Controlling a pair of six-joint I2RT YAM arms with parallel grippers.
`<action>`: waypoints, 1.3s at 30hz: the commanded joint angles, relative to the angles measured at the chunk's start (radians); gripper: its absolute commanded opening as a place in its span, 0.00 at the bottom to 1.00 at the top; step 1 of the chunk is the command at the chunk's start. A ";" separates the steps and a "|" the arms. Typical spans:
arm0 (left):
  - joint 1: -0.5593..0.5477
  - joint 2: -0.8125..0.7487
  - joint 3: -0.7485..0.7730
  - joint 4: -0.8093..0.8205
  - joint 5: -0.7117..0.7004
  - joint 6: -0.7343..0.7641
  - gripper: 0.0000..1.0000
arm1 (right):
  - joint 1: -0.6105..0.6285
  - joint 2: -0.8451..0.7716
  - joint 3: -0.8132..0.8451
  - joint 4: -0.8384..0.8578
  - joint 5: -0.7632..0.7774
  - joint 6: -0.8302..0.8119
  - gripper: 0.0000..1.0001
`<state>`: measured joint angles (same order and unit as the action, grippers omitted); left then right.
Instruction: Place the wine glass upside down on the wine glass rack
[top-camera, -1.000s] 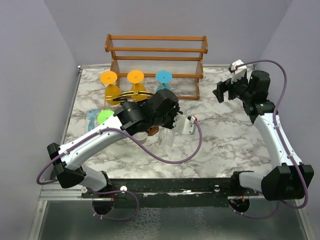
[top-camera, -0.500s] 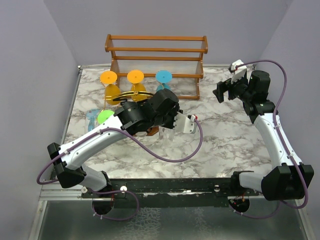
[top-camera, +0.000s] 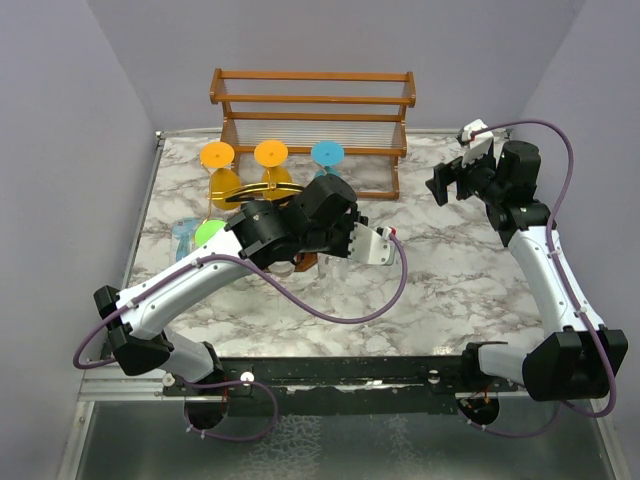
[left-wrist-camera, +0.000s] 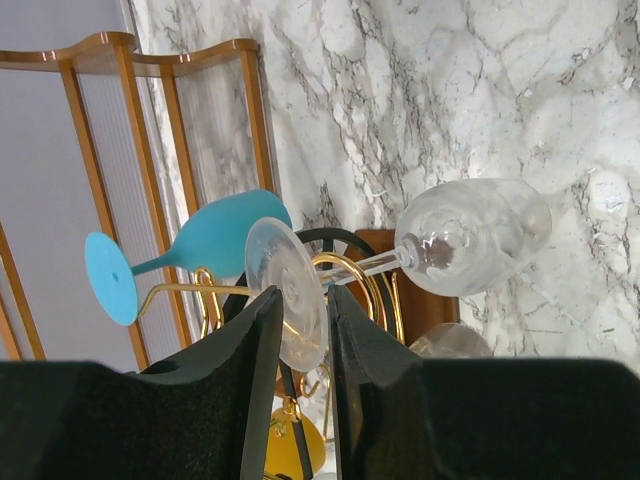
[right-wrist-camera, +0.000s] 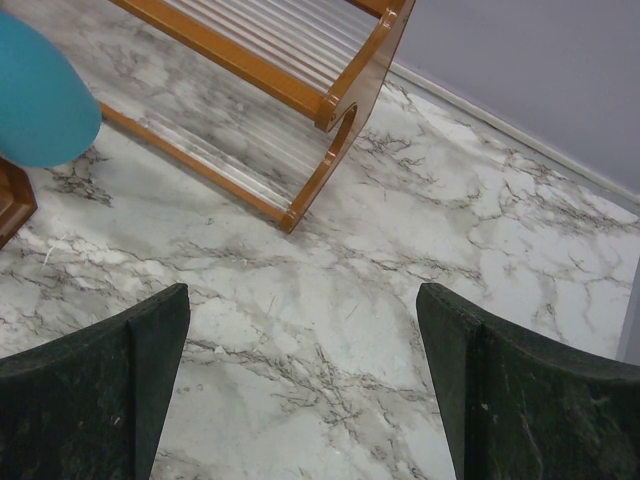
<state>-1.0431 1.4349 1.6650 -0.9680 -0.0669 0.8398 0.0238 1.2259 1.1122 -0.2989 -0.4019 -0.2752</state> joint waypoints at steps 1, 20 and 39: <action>-0.007 -0.006 0.043 0.001 0.059 -0.017 0.29 | -0.009 -0.002 0.008 -0.003 -0.010 -0.010 0.95; -0.007 -0.006 0.062 -0.037 0.115 -0.024 0.33 | -0.008 -0.002 0.012 -0.007 -0.006 -0.013 0.95; 0.157 -0.123 0.050 0.108 0.058 -0.165 0.84 | -0.007 0.118 0.180 -0.226 0.158 -0.167 1.00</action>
<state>-0.9779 1.3739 1.6970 -0.9581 0.0135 0.7612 0.0238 1.3083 1.2209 -0.4297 -0.3454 -0.3855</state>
